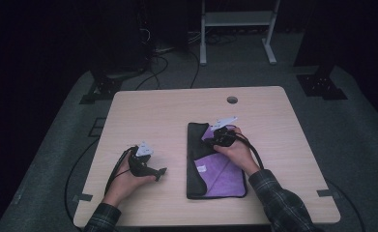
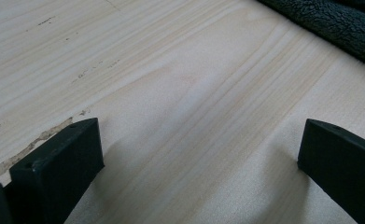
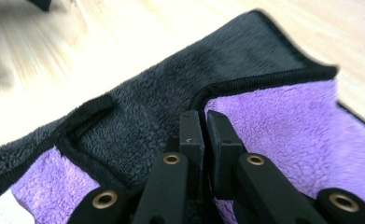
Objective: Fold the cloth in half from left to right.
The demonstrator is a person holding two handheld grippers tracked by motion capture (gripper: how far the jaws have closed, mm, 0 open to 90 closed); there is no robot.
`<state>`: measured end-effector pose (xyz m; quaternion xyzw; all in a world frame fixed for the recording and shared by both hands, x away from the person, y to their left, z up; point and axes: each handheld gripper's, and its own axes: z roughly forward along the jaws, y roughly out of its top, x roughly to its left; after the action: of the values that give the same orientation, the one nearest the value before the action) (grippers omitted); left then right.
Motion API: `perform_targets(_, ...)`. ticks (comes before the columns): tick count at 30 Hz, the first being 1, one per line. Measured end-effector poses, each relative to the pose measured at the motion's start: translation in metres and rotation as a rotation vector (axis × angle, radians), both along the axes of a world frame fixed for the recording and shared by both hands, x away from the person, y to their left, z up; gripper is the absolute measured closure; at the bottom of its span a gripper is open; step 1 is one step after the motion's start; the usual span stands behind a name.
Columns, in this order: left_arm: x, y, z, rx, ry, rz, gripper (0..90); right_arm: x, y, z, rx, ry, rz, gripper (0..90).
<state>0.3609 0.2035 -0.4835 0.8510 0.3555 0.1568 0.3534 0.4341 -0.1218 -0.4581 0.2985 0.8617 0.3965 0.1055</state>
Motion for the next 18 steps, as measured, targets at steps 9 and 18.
perform_targets(9, 0.000, 0.000, 0.000, 0.002, -0.001, -0.001, 0.0, 0.003, -0.022, 0.019, 0.064, -0.034, -0.069, 85.7)
perform_targets(18, 0.000, 0.000, 0.000, 0.000, 0.000, 0.000, 0.0, 0.013, -0.058, 0.025, 0.109, -0.049, -0.198, 85.7)
